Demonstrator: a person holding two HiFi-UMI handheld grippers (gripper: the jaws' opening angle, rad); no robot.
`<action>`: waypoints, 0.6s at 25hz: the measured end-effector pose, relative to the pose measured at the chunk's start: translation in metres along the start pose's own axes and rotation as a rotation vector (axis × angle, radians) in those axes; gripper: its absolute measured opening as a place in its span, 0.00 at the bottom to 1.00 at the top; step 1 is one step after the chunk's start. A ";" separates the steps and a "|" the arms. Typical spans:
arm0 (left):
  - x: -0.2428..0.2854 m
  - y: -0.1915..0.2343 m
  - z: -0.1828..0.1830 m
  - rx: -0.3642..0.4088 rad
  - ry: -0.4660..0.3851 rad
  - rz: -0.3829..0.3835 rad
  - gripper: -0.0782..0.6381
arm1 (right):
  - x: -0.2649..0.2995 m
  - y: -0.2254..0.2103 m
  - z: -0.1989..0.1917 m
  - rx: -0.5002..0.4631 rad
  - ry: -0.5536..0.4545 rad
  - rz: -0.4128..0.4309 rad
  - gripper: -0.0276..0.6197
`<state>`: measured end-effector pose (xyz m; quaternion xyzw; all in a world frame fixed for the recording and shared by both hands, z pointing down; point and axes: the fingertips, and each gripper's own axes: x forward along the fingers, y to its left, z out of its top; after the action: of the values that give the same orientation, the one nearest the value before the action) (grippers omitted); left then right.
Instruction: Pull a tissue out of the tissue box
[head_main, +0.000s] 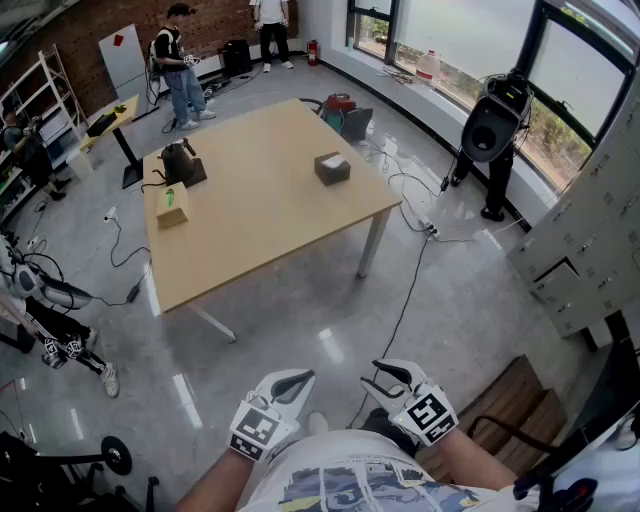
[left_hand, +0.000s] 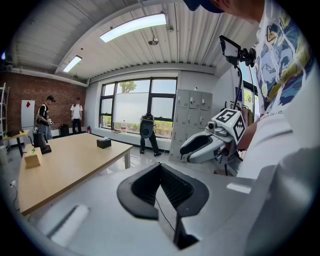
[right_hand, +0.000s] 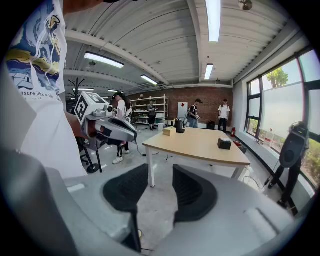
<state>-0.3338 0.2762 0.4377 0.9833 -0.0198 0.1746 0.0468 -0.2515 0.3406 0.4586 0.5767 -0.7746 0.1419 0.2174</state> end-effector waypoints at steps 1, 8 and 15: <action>-0.003 0.004 -0.001 0.003 0.001 0.012 0.11 | 0.005 0.001 0.003 -0.006 -0.009 0.008 0.28; -0.008 0.013 -0.002 -0.001 -0.002 0.056 0.11 | 0.008 0.004 0.012 -0.024 -0.032 0.029 0.27; 0.000 0.000 0.008 0.001 -0.013 0.029 0.11 | -0.007 -0.001 0.010 -0.008 -0.019 0.010 0.26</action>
<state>-0.3312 0.2755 0.4305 0.9841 -0.0343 0.1687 0.0434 -0.2501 0.3414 0.4458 0.5733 -0.7801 0.1341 0.2115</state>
